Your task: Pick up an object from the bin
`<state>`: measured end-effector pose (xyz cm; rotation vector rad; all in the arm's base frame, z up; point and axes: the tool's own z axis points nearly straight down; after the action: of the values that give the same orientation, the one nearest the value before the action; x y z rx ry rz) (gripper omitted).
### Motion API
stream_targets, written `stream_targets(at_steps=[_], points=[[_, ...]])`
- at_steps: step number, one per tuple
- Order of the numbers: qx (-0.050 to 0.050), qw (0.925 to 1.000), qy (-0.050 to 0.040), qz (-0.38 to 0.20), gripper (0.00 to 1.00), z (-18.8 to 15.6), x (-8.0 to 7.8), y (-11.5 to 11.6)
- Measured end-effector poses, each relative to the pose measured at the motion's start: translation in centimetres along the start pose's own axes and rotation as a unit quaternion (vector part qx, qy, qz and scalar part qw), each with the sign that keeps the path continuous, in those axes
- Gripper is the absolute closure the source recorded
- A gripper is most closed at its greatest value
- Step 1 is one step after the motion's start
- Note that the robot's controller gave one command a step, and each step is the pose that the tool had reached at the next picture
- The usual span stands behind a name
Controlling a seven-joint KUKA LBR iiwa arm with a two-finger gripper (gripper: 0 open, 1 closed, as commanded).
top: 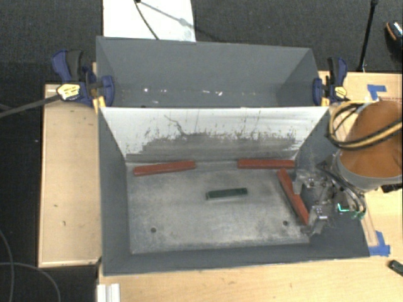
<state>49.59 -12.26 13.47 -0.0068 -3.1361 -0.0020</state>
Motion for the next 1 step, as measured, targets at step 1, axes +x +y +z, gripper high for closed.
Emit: stream_targets(at_steps=[1], points=[[-0.002,0.9998,-0.0056,-0.016,0.0,1.05,-4.62,11.37]])
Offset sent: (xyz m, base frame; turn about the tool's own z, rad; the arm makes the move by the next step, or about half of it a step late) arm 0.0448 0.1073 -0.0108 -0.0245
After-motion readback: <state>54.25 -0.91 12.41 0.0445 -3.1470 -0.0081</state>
